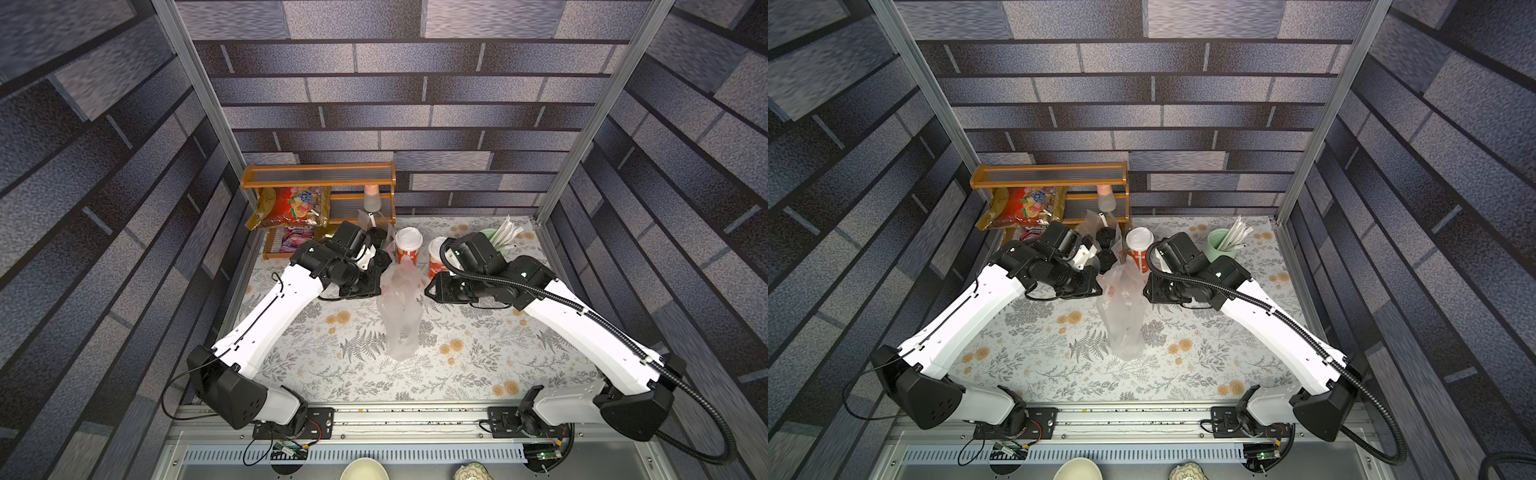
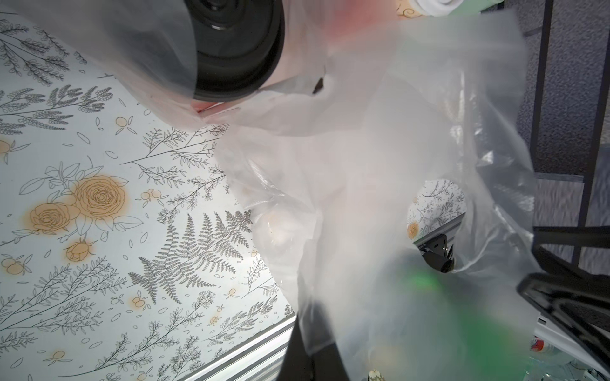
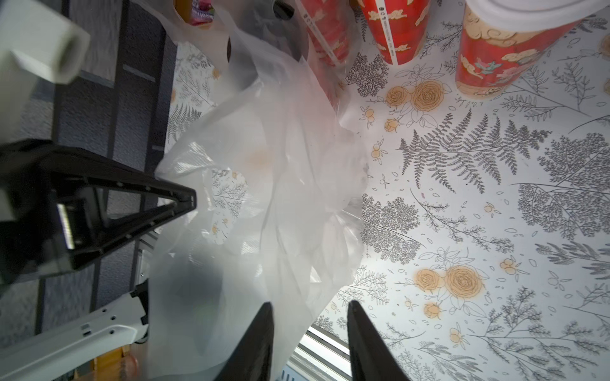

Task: Pack milk tea into plastic carrier bags
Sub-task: Adjust the plastic carrier bag at the center of the board.

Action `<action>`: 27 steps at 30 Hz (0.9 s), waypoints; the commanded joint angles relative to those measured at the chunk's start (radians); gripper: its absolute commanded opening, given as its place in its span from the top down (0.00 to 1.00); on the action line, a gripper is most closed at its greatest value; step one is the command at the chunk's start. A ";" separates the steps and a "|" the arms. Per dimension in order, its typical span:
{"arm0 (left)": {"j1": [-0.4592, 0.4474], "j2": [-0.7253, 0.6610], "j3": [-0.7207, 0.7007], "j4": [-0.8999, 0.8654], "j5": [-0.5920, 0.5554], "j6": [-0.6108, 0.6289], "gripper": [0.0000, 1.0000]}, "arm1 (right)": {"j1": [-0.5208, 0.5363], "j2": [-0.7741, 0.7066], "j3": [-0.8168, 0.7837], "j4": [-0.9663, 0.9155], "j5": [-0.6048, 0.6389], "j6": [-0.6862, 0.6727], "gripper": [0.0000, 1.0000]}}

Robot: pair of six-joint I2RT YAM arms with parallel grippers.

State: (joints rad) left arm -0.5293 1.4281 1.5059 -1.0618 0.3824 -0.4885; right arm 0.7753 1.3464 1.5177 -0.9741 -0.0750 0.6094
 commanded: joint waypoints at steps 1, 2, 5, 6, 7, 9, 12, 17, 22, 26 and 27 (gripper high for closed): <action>-0.004 0.006 0.002 0.021 0.030 -0.006 0.99 | -0.027 -0.002 0.081 -0.082 0.067 -0.051 0.51; -0.004 0.005 0.001 0.026 0.033 -0.008 0.99 | -0.035 0.004 0.102 -0.093 0.082 -0.065 0.49; -0.003 0.003 -0.009 0.043 0.045 -0.014 1.00 | -0.063 0.042 0.168 -0.127 0.139 -0.113 0.44; -0.002 0.005 -0.011 0.047 0.048 -0.015 1.00 | -0.073 0.061 0.189 -0.136 0.158 -0.131 0.43; -0.002 0.005 -0.014 0.052 0.052 -0.017 1.00 | -0.085 0.081 0.211 -0.139 0.174 -0.146 0.42; -0.003 0.002 -0.022 0.064 0.059 -0.022 1.00 | -0.105 0.125 0.251 -0.141 0.208 -0.175 0.40; -0.001 -0.001 -0.028 0.087 0.077 -0.034 1.00 | -0.135 0.201 0.317 -0.141 0.231 -0.211 0.39; 0.002 -0.005 -0.056 0.134 0.108 -0.056 1.00 | -0.180 0.311 0.389 -0.130 0.222 -0.250 0.34; -0.001 -0.006 -0.089 0.192 0.138 -0.096 1.00 | -0.195 0.372 0.450 -0.159 0.181 -0.259 0.33; -0.011 -0.004 -0.098 0.238 0.161 -0.125 1.00 | -0.193 0.321 0.421 -0.147 0.101 -0.236 0.35; -0.019 -0.001 -0.091 0.238 0.159 -0.125 1.00 | -0.194 0.301 0.408 -0.147 0.071 -0.226 0.35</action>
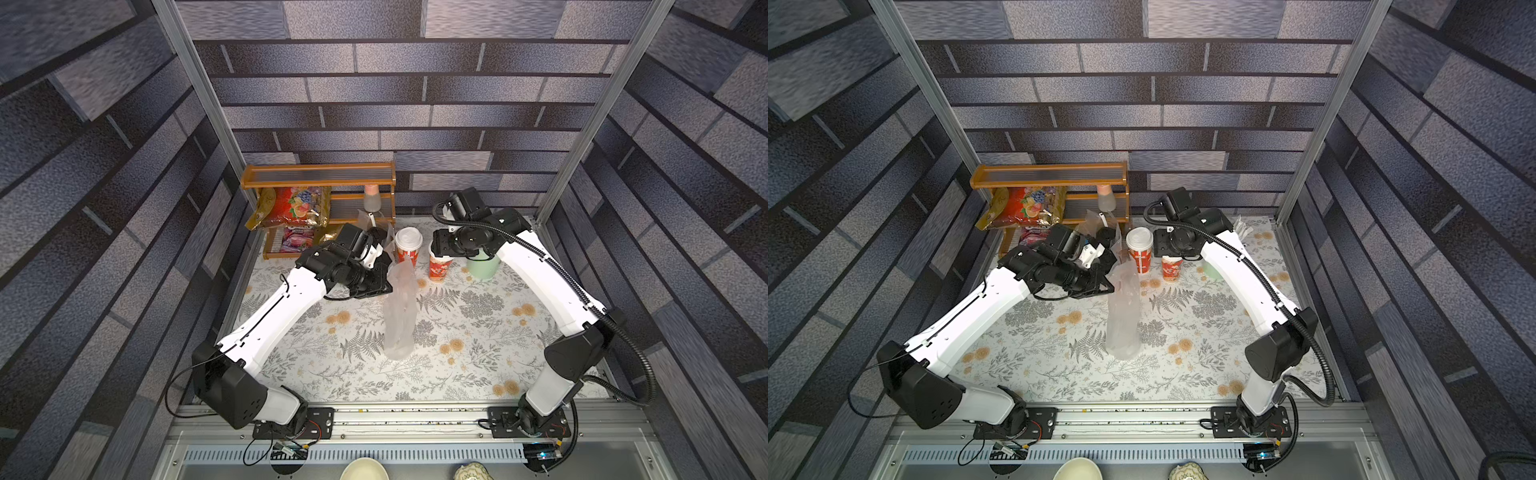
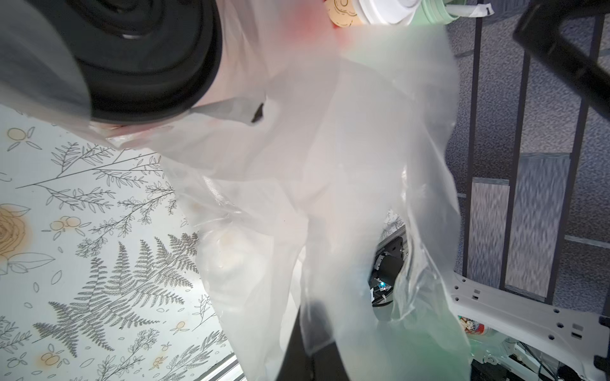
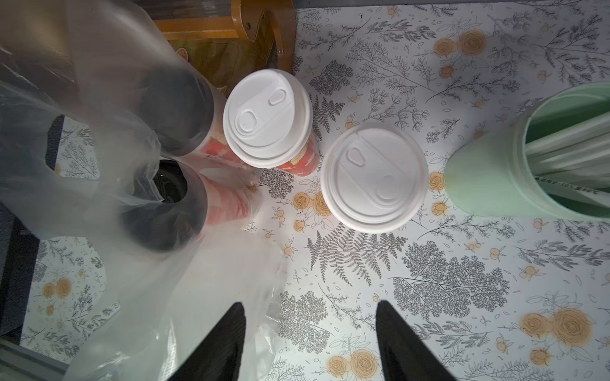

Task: Pack milk tea into plastic carrier bags
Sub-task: Adjust the plastic carrier bag at the center of the board.

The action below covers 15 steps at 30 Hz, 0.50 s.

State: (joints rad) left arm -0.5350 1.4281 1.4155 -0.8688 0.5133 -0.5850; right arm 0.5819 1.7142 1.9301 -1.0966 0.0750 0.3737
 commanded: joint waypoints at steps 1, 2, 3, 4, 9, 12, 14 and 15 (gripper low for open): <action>-0.018 0.001 0.004 0.045 0.026 -0.029 1.00 | 0.000 -0.084 -0.018 -0.023 -0.116 0.018 0.35; -0.024 0.003 0.008 0.046 0.022 -0.029 1.00 | -0.001 -0.106 -0.036 -0.022 -0.168 0.026 0.34; -0.026 0.006 0.010 0.046 0.021 -0.033 1.00 | 0.001 -0.126 -0.054 -0.024 -0.219 0.038 0.32; -0.028 0.009 0.011 0.044 0.019 -0.035 1.00 | 0.002 -0.144 -0.068 -0.028 -0.261 0.049 0.30; -0.039 0.016 0.020 0.039 0.000 -0.045 1.00 | 0.063 -0.241 -0.138 -0.100 -0.304 0.122 0.24; -0.051 0.026 0.034 0.040 -0.006 -0.052 1.00 | 0.141 -0.250 -0.153 -0.162 -0.225 0.170 0.22; -0.064 0.031 0.043 0.042 -0.010 -0.057 1.00 | 0.186 -0.234 -0.162 -0.179 -0.185 0.198 0.21; -0.070 0.034 0.046 0.042 -0.010 -0.058 1.00 | 0.201 -0.225 -0.166 -0.173 -0.181 0.205 0.21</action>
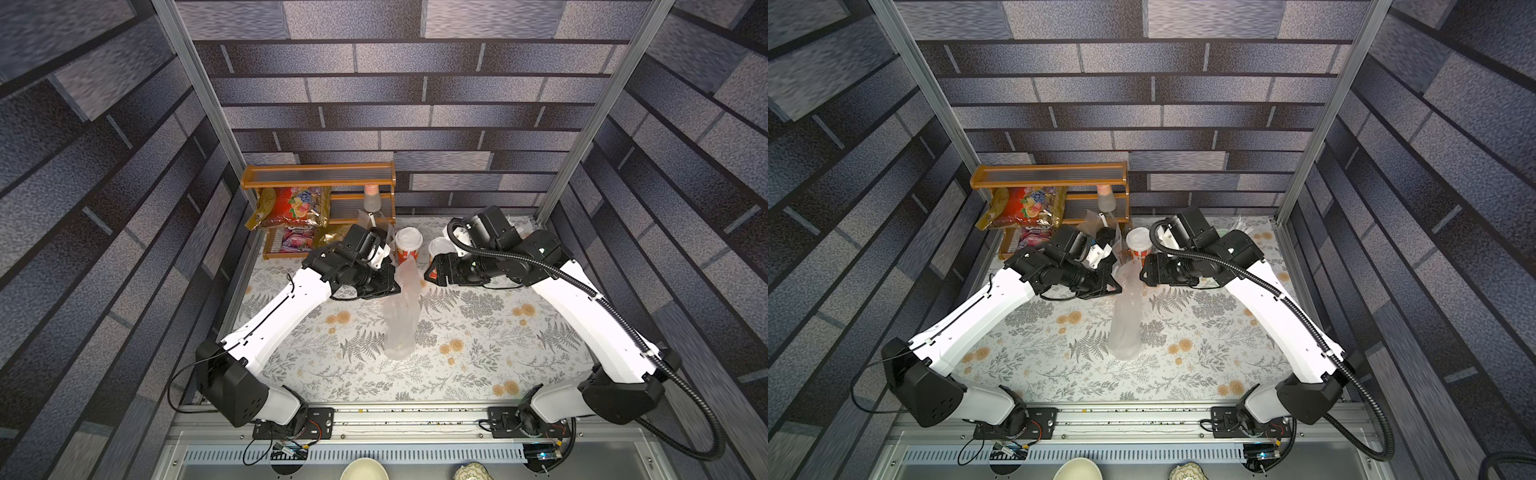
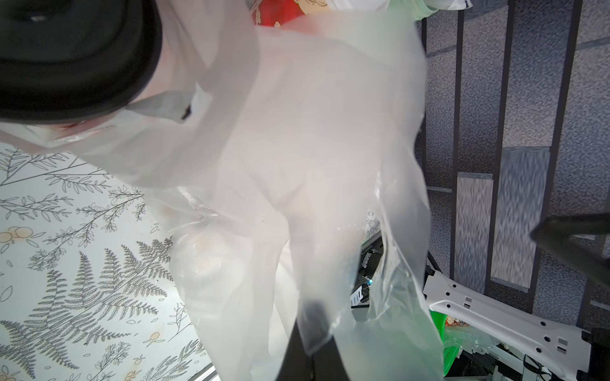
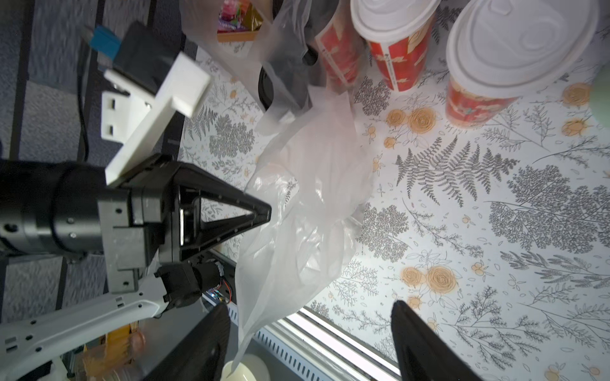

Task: Pack milk tea into plastic carrier bags
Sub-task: Adjust the plastic carrier bag at the center of the board.

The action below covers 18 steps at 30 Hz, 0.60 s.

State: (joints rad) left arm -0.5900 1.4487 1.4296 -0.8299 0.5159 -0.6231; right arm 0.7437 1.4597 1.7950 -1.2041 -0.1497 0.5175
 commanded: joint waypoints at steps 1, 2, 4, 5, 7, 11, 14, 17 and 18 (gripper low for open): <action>-0.022 0.017 0.036 0.004 -0.014 -0.021 1.00 | 0.051 0.038 -0.034 -0.048 0.041 0.070 0.22; -0.027 0.020 0.038 0.003 -0.014 -0.022 1.00 | 0.058 0.049 -0.034 -0.026 0.038 0.081 0.22; -0.035 0.025 0.042 -0.001 -0.016 -0.020 1.00 | 0.063 0.075 -0.036 0.003 0.035 0.090 0.25; -0.038 0.027 0.042 -0.004 -0.016 -0.017 1.00 | 0.063 0.095 -0.034 0.015 0.023 0.089 0.27; -0.039 0.026 0.043 -0.013 -0.023 -0.014 1.00 | 0.068 0.136 -0.025 0.026 0.006 0.085 0.32; -0.028 0.017 0.061 -0.068 -0.060 0.013 1.00 | 0.071 0.173 -0.030 -0.008 0.070 0.066 0.46; -0.001 -0.001 0.063 -0.115 -0.087 0.036 1.00 | 0.068 0.167 -0.056 -0.043 0.130 0.042 0.69; 0.046 -0.022 0.060 -0.174 -0.105 0.067 1.00 | 0.067 0.156 -0.073 -0.080 0.181 0.028 0.91; 0.066 -0.029 0.060 -0.207 -0.121 0.089 1.00 | 0.064 0.152 -0.079 -0.095 0.203 0.026 0.98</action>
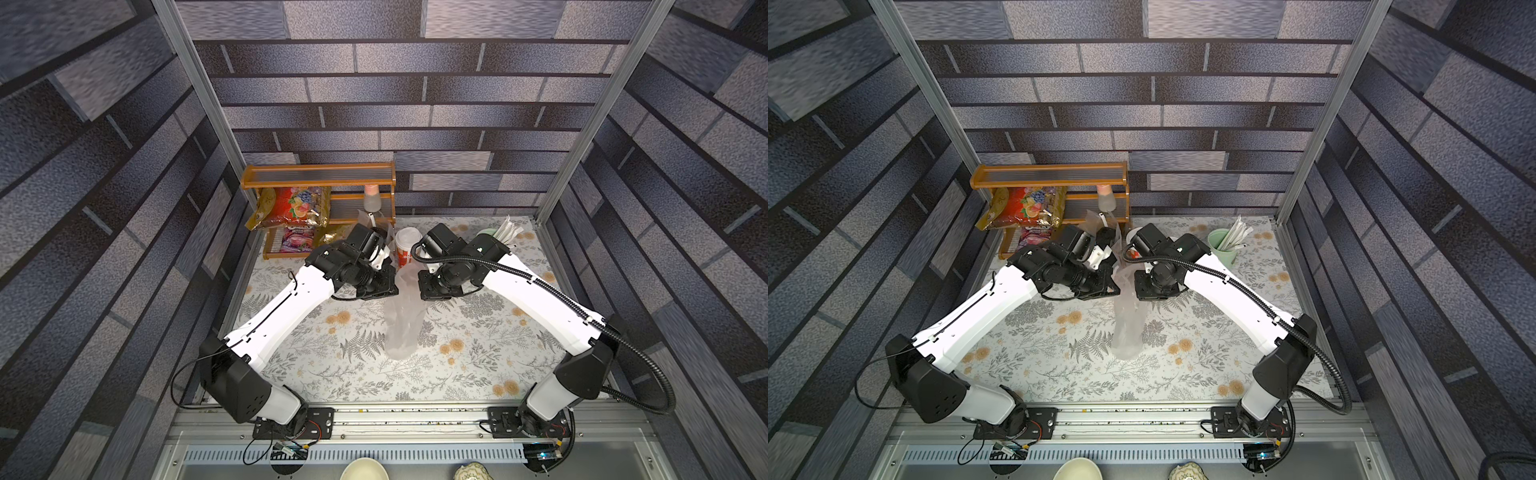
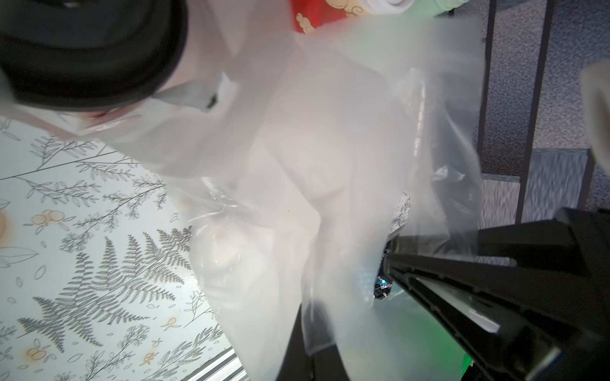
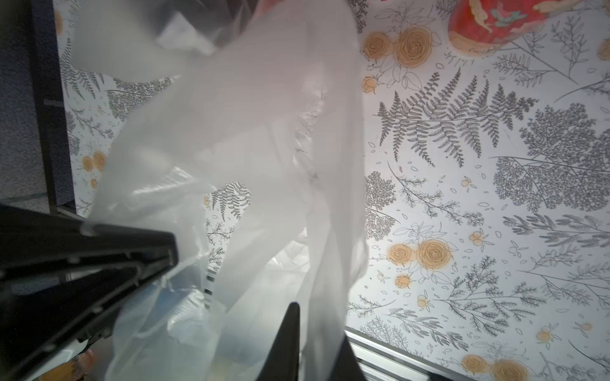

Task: Pack milk tea into plastic carrier bags
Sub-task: Adjust the plastic carrier bag at the center of the board.

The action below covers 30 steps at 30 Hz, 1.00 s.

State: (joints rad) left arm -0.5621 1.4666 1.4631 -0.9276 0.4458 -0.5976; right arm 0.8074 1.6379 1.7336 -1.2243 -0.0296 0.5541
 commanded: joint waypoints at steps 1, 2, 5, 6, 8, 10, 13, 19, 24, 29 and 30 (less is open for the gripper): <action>0.058 -0.054 0.026 -0.142 -0.061 0.084 1.00 | -0.006 -0.037 -0.024 -0.086 0.104 -0.014 1.00; 0.080 -0.060 0.022 -0.167 -0.068 0.103 1.00 | -0.013 -0.043 -0.030 -0.095 0.117 -0.018 1.00; 0.150 -0.086 0.001 -0.234 -0.088 0.156 1.00 | -0.044 -0.072 -0.057 -0.120 0.152 -0.030 1.00; 0.174 -0.094 -0.010 -0.255 -0.097 0.173 1.00 | -0.057 -0.082 -0.070 -0.126 0.161 -0.034 1.00; 0.206 -0.103 -0.021 -0.293 -0.142 0.195 1.00 | -0.078 -0.100 -0.095 -0.139 0.183 -0.040 1.00; 0.234 -0.108 -0.032 -0.320 -0.185 0.210 1.00 | -0.094 -0.115 -0.118 -0.154 0.211 -0.046 1.00; 0.256 -0.115 -0.047 -0.321 -0.202 0.208 1.00 | -0.103 -0.130 -0.138 -0.161 0.219 -0.049 1.00; 0.209 -0.127 -0.044 -0.212 -0.074 0.170 1.00 | -0.103 -0.147 -0.129 -0.120 0.139 -0.054 1.00; 0.098 -0.088 -0.006 -0.129 -0.027 0.114 1.00 | -0.093 -0.183 -0.144 0.025 -0.053 -0.033 1.00; 0.020 -0.041 0.034 -0.090 -0.065 0.078 1.00 | -0.075 -0.185 -0.147 0.080 -0.097 -0.024 1.00; 0.016 -0.034 0.043 -0.092 -0.082 0.075 1.00 | -0.073 -0.182 -0.154 0.092 -0.109 -0.024 1.00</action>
State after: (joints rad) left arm -0.5365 1.4113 1.4647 -1.0485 0.3882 -0.4847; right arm 0.7238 1.4616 1.5955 -1.1896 -0.0746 0.5167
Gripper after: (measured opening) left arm 0.037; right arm 0.047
